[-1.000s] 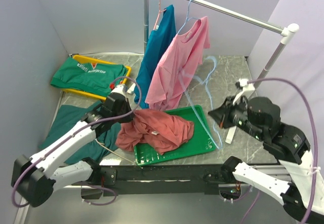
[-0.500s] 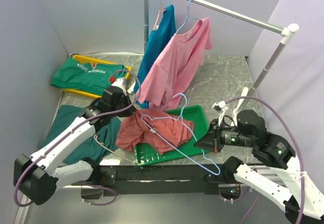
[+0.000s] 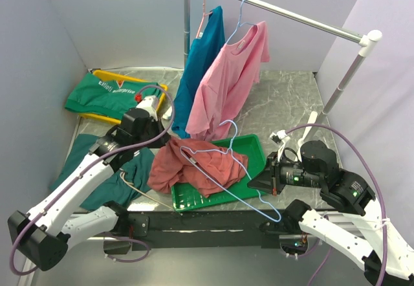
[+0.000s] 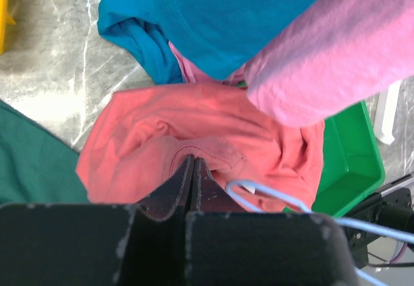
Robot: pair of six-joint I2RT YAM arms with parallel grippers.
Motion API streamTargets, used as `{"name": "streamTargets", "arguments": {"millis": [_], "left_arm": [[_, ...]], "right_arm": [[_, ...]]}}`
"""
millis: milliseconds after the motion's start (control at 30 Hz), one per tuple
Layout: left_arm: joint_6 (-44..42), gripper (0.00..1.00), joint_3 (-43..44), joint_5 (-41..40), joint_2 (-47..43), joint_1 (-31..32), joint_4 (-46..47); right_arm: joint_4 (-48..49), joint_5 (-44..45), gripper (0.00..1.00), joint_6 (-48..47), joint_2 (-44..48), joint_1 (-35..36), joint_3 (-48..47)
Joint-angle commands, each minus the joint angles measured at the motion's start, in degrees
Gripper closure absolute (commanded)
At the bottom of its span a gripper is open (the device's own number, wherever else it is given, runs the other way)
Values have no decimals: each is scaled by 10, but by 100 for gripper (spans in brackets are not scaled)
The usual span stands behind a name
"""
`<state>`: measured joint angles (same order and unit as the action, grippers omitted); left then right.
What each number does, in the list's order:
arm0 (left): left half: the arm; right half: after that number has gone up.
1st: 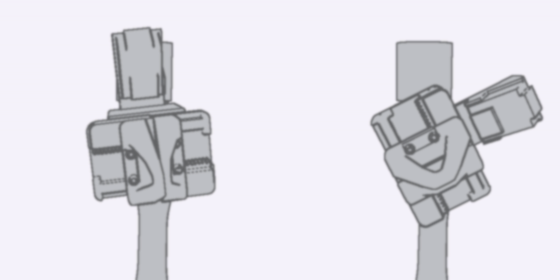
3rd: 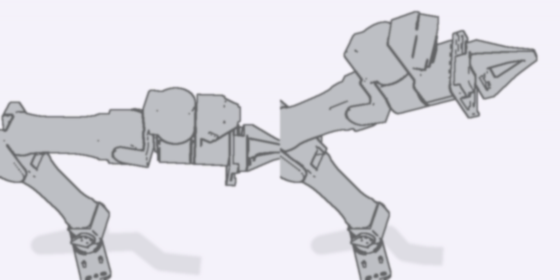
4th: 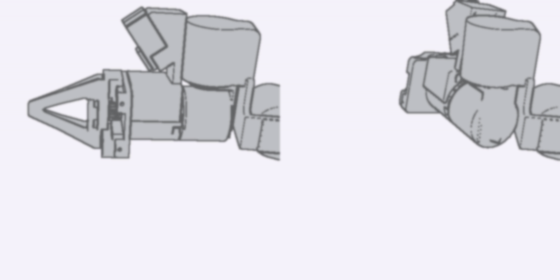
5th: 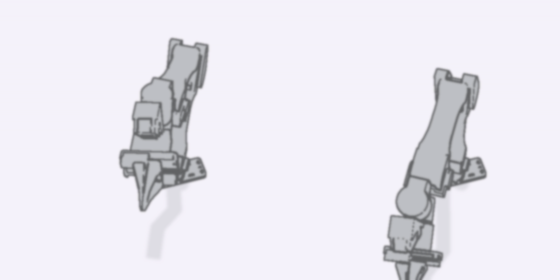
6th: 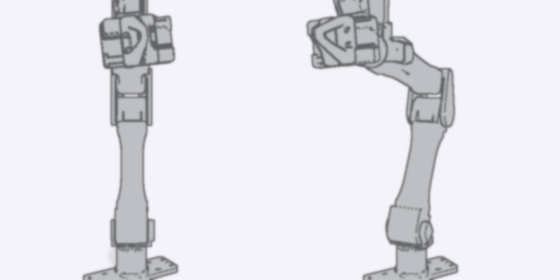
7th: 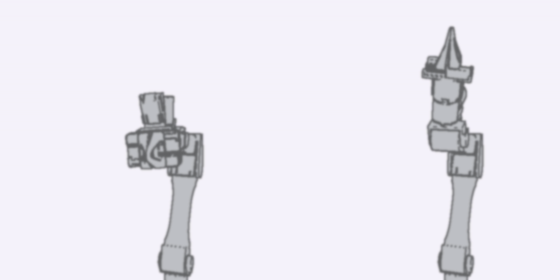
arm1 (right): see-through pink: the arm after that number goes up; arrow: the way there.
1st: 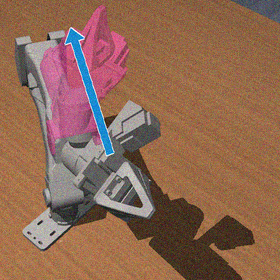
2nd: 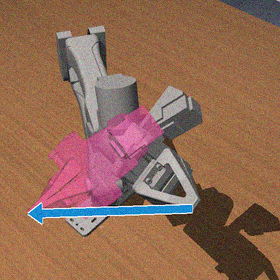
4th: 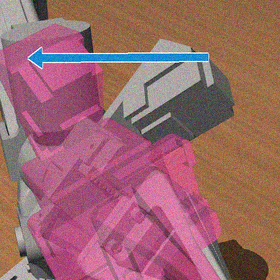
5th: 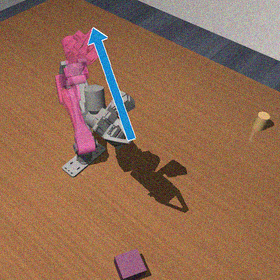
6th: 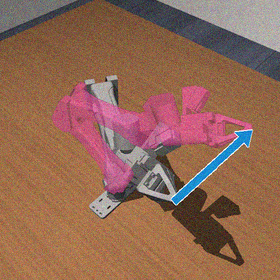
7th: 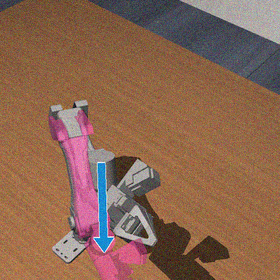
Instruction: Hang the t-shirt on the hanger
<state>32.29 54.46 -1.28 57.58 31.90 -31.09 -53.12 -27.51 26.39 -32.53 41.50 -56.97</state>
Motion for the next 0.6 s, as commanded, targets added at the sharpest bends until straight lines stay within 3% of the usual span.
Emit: {"name": "streamTargets", "arguments": {"millis": [0,333,567], "left_arm": [[-25,99,22,6,-20,-2,-20],[-28,99,32,8,-35,-3,-24],[-47,99,63,8,-31,-2,-30]], "right_arm": [[29,7,100,-16,2,3,-17],[23,-3,100,-34,-7,3,15],[86,-60,100,-23,-15,13,41]]}}
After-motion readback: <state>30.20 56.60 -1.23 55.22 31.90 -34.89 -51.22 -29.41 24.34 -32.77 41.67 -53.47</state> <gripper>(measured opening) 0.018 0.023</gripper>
